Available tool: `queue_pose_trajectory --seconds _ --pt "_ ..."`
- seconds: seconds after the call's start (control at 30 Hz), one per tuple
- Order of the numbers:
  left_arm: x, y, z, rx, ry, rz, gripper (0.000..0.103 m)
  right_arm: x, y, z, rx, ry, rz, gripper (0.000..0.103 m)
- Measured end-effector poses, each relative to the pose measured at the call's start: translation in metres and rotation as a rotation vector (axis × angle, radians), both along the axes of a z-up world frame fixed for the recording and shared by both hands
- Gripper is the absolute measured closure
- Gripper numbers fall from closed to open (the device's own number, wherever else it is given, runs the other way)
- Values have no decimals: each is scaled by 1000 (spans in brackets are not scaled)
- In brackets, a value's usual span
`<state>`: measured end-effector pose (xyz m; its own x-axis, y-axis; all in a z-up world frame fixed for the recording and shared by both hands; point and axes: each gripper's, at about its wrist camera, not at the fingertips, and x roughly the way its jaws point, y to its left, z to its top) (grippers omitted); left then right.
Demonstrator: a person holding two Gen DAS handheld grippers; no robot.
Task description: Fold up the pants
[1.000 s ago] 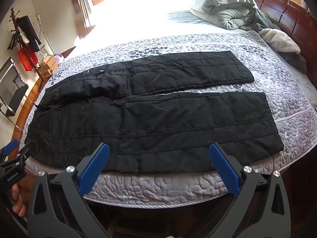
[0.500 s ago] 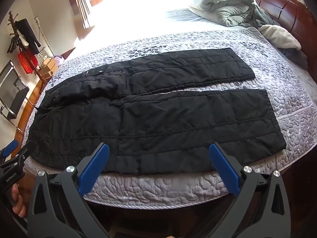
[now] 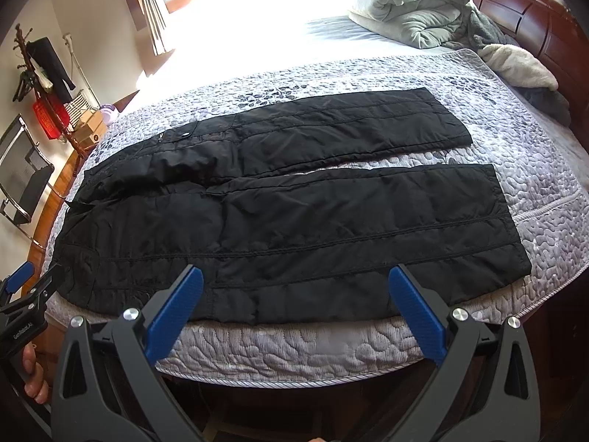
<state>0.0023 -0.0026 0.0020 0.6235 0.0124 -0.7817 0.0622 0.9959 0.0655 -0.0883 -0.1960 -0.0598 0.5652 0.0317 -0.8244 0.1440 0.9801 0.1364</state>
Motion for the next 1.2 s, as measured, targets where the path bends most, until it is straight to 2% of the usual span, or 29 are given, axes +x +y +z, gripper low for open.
queue_pose_trajectory --seconds 1.2 --pt "2 1 -6 5 14 1 3 0 -2 -5 4 14 2 2"
